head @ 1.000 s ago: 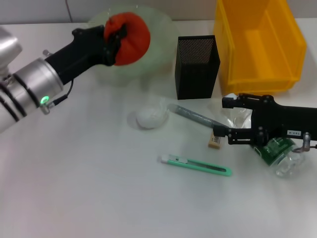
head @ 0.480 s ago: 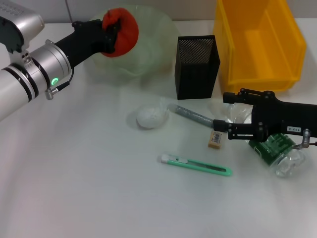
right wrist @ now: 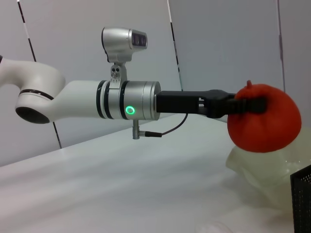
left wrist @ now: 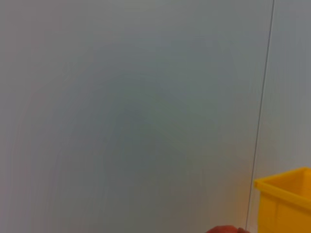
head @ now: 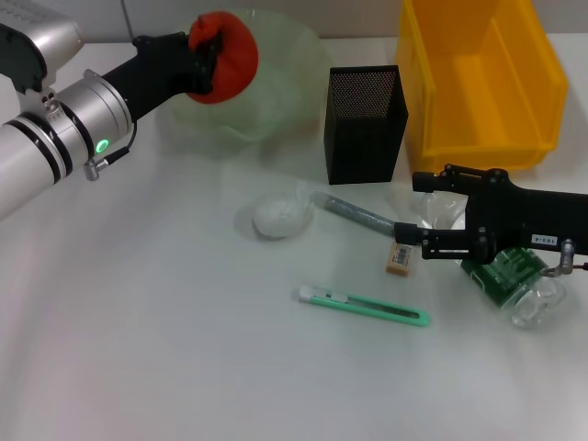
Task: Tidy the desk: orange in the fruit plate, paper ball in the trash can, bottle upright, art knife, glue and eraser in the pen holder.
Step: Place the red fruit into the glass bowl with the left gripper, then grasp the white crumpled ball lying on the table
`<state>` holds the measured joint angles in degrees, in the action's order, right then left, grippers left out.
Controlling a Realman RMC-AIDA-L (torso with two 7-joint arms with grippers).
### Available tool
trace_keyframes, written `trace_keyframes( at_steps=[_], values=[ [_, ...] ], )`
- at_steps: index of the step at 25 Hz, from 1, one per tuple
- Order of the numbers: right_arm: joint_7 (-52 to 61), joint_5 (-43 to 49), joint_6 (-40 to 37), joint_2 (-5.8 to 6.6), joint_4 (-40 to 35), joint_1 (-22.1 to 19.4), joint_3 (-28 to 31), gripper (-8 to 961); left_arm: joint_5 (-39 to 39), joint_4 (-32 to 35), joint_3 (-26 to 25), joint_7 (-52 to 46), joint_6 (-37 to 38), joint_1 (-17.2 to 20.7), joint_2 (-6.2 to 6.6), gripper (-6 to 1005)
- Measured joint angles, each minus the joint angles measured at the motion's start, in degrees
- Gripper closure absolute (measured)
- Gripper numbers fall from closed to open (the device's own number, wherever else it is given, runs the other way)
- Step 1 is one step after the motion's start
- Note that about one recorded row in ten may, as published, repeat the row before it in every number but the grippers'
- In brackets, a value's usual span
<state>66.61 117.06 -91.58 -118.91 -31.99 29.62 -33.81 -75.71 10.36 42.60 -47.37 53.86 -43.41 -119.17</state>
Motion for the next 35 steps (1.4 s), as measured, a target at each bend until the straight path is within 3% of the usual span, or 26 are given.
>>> trace_keyframes(
  at_steps=[14,26,28,35],
  values=[
    [0.0,0.0,0.0,0.0,0.1,0.0,-0.1,157,3.6,-1.3,-0.1,0.0,-0.3,-0.1,0.0,819],
    [0.0,0.0,0.0,0.0,0.1,0.1,-0.1,160,3.6,-1.3,-0.1,0.0,-0.3,-0.1,0.0,636],
    [0.0,0.0,0.0,0.0,0.1,0.1,0.0,161,3.6,-1.3,-0.1,0.0,0.0,-0.1,0.0,304],
    [0.0,0.0,0.0,-0.01,0.1,0.1,0.0,163,3.6,-1.2,-0.1,0.0,0.2,0.0,0.0,225]
  ],
)
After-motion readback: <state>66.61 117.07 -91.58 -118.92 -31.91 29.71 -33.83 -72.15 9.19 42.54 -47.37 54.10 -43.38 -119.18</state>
